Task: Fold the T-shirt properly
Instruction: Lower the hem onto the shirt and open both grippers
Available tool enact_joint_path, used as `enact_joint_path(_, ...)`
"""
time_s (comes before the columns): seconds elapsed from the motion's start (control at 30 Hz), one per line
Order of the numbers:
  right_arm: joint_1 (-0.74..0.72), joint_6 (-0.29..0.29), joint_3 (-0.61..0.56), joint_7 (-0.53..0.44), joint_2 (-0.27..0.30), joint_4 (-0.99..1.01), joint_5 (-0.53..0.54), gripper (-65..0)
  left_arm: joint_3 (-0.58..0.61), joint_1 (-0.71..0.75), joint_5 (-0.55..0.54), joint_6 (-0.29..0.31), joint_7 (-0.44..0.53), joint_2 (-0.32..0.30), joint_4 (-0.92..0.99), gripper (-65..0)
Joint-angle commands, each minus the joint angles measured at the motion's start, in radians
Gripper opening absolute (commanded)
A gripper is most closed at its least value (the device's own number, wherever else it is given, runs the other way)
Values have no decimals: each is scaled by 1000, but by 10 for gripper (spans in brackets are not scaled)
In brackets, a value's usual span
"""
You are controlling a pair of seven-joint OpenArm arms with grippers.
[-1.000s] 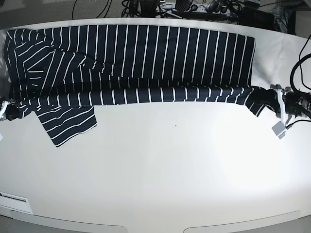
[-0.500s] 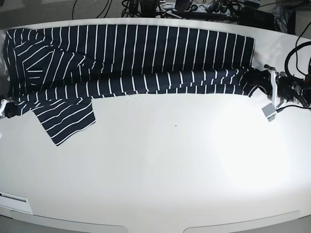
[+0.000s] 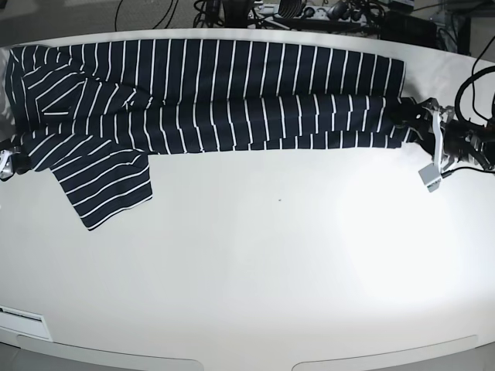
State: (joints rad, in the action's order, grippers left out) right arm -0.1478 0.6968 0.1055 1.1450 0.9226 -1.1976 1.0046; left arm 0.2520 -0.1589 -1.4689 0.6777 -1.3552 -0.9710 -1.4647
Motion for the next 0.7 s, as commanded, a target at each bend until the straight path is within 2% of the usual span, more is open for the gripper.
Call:
enact_joint_path(0.0, -32, 1, 12, -6, 40, -12, 15, -307, -14, -16, -15, -2, -8, -29, -8, -296)
enact_joint_path(0.1, -66, 1, 13, -8, 50, -12, 24, -307, -14, -16, -15, -2, -7, -29, -8, -296)
enact_joint_path(0.2, -85, 1, 13, -24, 50, -11, 138, -307, -14, -16, -15, -1, -3, -29, -8, -296)
enact_joint_path(0.27, -84, 1, 13, -69, 36, -11, 218, -307, -14, -16, -15, -1, 1, -29, -7, -296)
enact_joint_path(0.33, -82, 1, 13, -114, 5, -11, 216, -307, -14, -16, -15, 3, 18, -29, -7, -296)
enact_joint_path(0.43, -82, -1, 13, -230, -71, -11, 68, -307, -14, -16, -15, 3, 39, -29, -7, -296)
enact_joint_path(0.57, -82, -92, 13, -375, -194, -11, -250, -307, -14, -16, 48, 2, 76, -29, -7, -296)
enact_joint_path(0.67, -83, -145, 13, -420, -266, -11, -390, -307, -14, -16, 72, 2, 84, -29, -7, -296)
